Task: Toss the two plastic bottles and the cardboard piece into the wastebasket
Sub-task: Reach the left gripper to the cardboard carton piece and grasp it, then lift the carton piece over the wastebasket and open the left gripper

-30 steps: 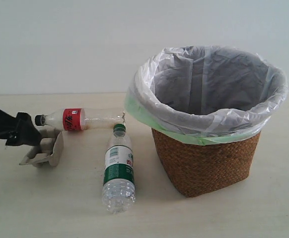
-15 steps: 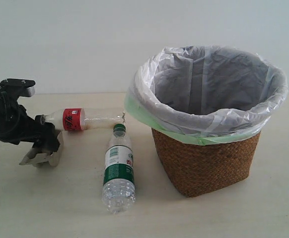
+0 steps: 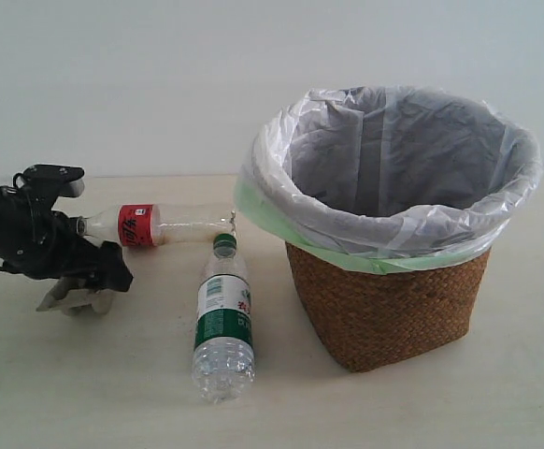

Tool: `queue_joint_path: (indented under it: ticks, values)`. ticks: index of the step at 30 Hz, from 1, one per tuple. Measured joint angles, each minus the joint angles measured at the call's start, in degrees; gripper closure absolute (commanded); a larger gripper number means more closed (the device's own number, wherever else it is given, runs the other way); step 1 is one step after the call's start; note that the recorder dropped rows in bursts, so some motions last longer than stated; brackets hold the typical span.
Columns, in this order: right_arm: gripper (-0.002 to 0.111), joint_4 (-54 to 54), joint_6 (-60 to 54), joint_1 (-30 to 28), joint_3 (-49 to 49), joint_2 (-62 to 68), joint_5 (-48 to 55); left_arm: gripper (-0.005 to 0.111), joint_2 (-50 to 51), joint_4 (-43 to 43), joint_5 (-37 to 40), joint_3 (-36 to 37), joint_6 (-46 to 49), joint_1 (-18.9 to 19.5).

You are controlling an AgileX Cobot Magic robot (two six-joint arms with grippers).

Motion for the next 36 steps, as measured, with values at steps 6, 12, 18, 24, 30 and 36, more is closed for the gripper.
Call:
queue_joint_path:
  ticks: [6,12,18,24,30,36]
  values:
    - [0.106,0.0,0.0,0.0,0.0,0.0,0.0,0.044,0.46,-0.26,-3.12,0.0,-0.18,0.0]
    - [0.106,0.0,0.0,0.0,0.0,0.0,0.0,0.102,0.46,-0.26,-2.91,0.0,-1.23,0.0]
    - [0.106,0.0,0.0,0.0,0.0,0.0,0.0,0.103,0.34,-0.26,0.18,-0.26,-1.52,0.0]
    - [0.106,0.0,0.0,0.0,0.0,0.0,0.0,0.103,-2.3,0.94,3.84,-0.26,-4.6,0.0]
    - [0.106,0.0,0.0,0.0,0.0,0.0,0.0,0.103,-11.3,14.36,4.76,-0.26,-16.51,0.0]
    - [0.106,0.0,0.0,0.0,0.0,0.0,0.0,0.103,-23.53,37.48,5.37,-0.26,-32.89,0.0]
